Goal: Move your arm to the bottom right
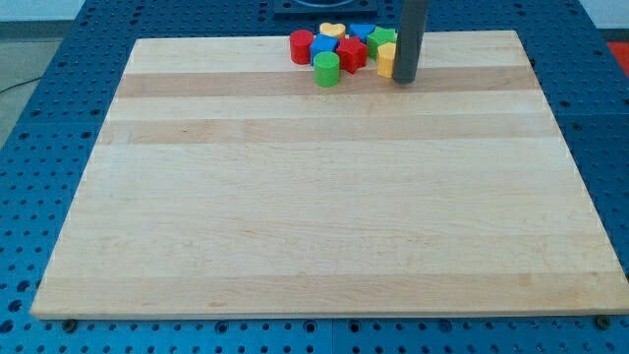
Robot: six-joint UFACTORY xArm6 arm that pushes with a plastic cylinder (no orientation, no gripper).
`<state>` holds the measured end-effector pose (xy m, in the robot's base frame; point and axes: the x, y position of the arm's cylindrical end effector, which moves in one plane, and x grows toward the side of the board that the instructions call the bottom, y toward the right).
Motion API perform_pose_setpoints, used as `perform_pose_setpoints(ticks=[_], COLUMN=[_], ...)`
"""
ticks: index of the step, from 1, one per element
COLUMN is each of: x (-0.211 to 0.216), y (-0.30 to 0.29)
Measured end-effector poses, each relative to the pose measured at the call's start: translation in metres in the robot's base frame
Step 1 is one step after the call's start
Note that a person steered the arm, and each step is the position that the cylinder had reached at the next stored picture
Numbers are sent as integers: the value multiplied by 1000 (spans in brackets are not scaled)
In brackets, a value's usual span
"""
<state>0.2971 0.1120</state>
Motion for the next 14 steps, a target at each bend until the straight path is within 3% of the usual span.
perform_pose_setpoints(ticks=[2, 4, 5, 6, 7, 8, 11, 12, 14], x=[55, 54, 4, -10, -67, -94, -105, -57, 89], y=[113, 97, 91, 94, 114, 119, 138, 143, 147])
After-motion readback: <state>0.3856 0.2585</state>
